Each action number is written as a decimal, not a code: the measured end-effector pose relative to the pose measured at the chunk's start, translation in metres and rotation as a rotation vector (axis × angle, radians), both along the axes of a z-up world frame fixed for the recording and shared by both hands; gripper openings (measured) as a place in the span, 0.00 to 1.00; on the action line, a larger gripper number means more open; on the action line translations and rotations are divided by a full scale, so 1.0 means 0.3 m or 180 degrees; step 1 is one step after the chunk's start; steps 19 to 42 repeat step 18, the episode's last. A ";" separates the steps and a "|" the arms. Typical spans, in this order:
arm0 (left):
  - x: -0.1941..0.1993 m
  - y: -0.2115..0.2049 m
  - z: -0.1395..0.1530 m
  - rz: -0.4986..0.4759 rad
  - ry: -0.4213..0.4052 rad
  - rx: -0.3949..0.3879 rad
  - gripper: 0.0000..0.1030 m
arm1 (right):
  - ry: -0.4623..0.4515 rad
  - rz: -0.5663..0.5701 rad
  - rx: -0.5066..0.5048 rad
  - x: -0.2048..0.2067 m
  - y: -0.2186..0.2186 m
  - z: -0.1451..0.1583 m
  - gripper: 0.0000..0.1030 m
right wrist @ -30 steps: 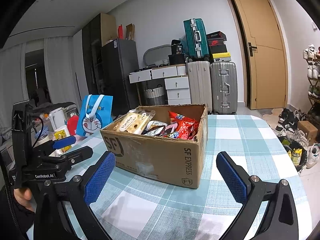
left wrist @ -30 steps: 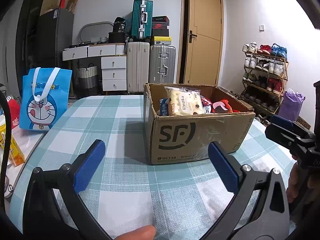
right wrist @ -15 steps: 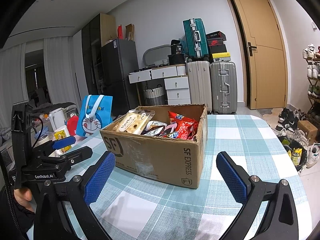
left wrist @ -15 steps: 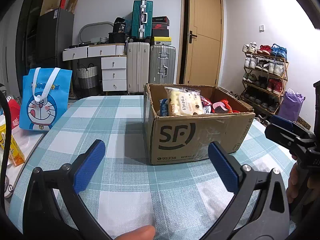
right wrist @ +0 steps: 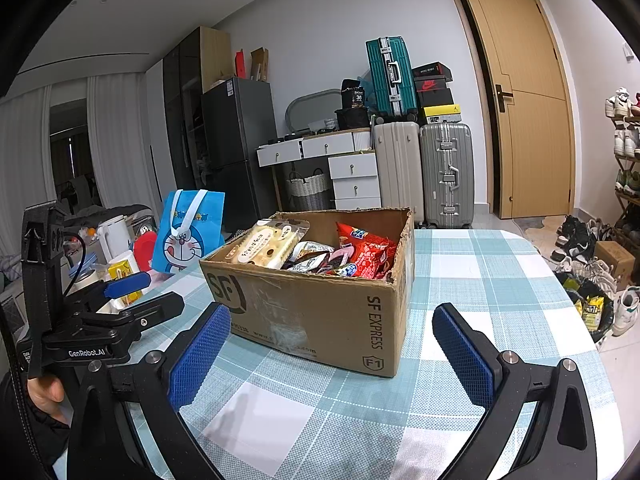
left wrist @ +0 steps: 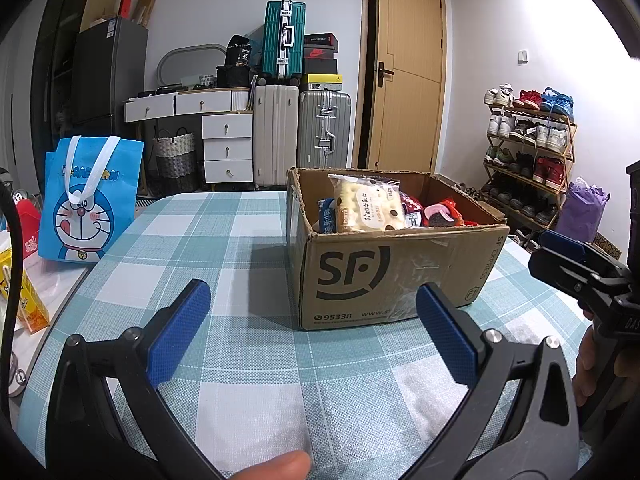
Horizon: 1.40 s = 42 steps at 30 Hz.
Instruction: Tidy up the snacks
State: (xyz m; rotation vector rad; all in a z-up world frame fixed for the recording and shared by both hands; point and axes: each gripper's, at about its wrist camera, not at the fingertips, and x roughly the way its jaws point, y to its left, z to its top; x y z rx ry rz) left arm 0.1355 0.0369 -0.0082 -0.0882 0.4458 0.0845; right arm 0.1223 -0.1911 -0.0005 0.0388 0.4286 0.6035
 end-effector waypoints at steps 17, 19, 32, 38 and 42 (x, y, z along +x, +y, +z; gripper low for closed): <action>0.005 -0.005 0.001 -0.0009 -0.0013 -0.0004 1.00 | 0.0000 0.0001 -0.0006 0.001 0.000 -0.001 1.00; 0.005 -0.005 0.003 -0.0009 -0.0012 -0.0004 1.00 | 0.0000 0.0000 -0.0006 0.001 0.000 -0.001 1.00; 0.005 -0.005 0.003 -0.0009 -0.0012 -0.0004 1.00 | 0.0000 0.0000 -0.0006 0.001 0.000 -0.001 1.00; 0.005 -0.005 0.003 -0.0009 -0.0012 -0.0004 1.00 | 0.0000 0.0000 -0.0006 0.001 0.000 -0.001 1.00; 0.005 -0.005 0.003 -0.0009 -0.0012 -0.0004 1.00 | 0.0000 0.0000 -0.0006 0.001 0.000 -0.001 1.00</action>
